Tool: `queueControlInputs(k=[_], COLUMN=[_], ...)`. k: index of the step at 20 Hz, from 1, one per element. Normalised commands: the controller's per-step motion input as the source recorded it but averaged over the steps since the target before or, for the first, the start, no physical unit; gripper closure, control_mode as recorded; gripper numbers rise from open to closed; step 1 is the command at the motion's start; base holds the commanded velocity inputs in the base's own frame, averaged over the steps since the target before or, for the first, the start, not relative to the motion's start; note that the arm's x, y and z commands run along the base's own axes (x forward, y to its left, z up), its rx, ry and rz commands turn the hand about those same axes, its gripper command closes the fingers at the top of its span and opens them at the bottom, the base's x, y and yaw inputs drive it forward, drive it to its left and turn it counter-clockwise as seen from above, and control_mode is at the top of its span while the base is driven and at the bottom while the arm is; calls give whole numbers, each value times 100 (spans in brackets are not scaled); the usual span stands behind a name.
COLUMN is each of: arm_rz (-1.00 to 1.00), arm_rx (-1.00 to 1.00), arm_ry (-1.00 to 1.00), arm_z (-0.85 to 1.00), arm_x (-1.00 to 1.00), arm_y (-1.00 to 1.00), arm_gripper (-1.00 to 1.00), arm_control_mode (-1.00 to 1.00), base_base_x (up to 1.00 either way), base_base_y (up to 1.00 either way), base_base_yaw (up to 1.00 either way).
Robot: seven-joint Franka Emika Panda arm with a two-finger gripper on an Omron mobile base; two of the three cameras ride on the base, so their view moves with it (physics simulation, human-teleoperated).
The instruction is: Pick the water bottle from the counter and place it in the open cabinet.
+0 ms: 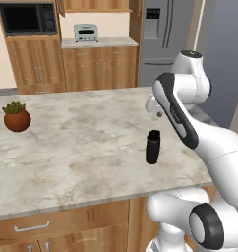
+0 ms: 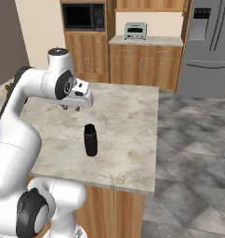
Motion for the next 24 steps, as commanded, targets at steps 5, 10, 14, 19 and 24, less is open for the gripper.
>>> queueControlInputs(k=[5,10,14,19,24], arm_rz=[-7,-16,-29,-19,3], arm_rx=[14,28,27,27,1], arm_ry=[0,-5,-4,-3,-3], arm_z=[-17,-28,-30,-27,-16], arm_x=[-17,-49,-62,-28,0], arm_y=[-48,-80,-21,0,-10], arm_gripper=[-100,-100,-100,-100,-100], arm_control_mode=[-100,-100,-100,-100,-100], base_base_x=[0,0,0,0,0], base_base_y=[0,0,0,0,0], base_base_yaw=[0,0,0,0,0])
